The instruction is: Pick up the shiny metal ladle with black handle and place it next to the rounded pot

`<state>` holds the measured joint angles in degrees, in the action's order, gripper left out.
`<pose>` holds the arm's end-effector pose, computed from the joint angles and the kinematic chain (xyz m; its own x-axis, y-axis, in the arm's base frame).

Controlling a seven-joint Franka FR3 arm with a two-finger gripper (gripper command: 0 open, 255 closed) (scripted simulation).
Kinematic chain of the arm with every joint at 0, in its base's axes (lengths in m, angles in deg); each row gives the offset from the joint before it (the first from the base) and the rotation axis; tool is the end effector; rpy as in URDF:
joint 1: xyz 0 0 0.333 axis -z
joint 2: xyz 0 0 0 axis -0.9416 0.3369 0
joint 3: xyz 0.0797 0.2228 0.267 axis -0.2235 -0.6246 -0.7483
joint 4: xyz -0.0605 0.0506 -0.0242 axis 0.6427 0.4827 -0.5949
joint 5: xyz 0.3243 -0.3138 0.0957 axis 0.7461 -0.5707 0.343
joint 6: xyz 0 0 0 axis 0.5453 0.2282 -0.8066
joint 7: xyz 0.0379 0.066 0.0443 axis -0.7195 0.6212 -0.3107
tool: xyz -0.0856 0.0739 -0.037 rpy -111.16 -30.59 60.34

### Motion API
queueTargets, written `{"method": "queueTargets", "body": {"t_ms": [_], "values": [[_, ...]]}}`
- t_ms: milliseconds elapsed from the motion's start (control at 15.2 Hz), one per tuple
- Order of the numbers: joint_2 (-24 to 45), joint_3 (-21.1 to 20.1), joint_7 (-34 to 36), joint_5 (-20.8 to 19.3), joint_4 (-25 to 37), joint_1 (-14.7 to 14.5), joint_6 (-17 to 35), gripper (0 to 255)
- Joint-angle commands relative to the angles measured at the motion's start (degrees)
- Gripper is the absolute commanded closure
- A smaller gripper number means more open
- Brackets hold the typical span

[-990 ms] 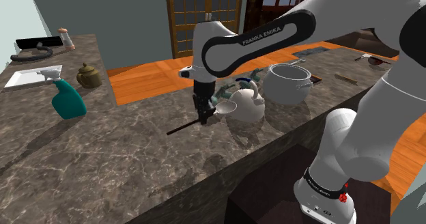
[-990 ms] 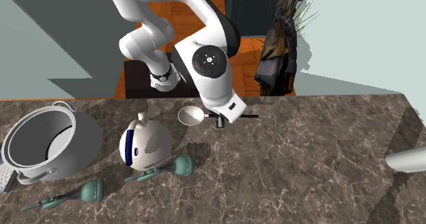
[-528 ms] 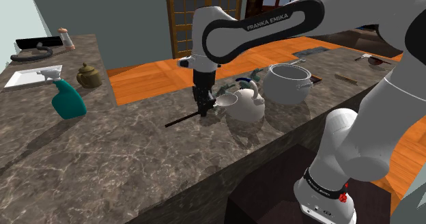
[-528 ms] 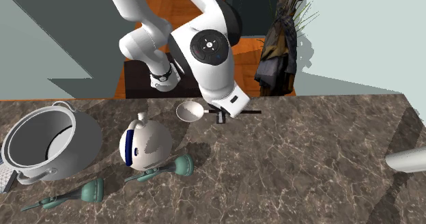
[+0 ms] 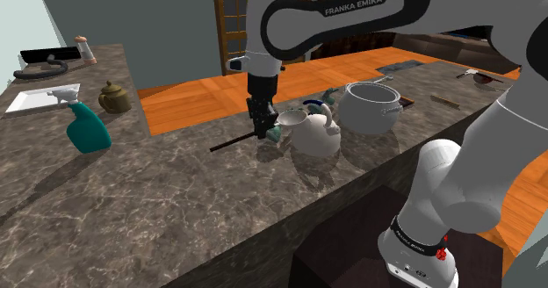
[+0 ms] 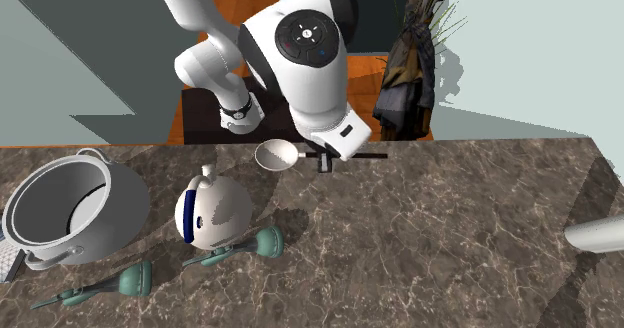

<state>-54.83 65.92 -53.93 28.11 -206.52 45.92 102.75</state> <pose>0.4988 0.2162 0.5257 0.2751 0.9551 0.1105 0.9594 -0.2652 -0.0958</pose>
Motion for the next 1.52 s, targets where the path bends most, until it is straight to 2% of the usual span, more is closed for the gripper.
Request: {"method": "queueTargets", "body": {"t_ms": [0, 528, 990, 1452], "values": [[-0.2, 0.1, 0.2, -0.1, 1.4, 0.0, -1.6, 255], [-0.3, 0.1, 0.9, -0.3, 6.7, 0.1, -7.0, 255], [-9.8, 5.0, -6.3, -2.7, -1.8, 3.4, -8.9, 255], [-17.2, 10.7, -13.9, -6.8, -7.1, 7.3, -11.7, 255]]}}
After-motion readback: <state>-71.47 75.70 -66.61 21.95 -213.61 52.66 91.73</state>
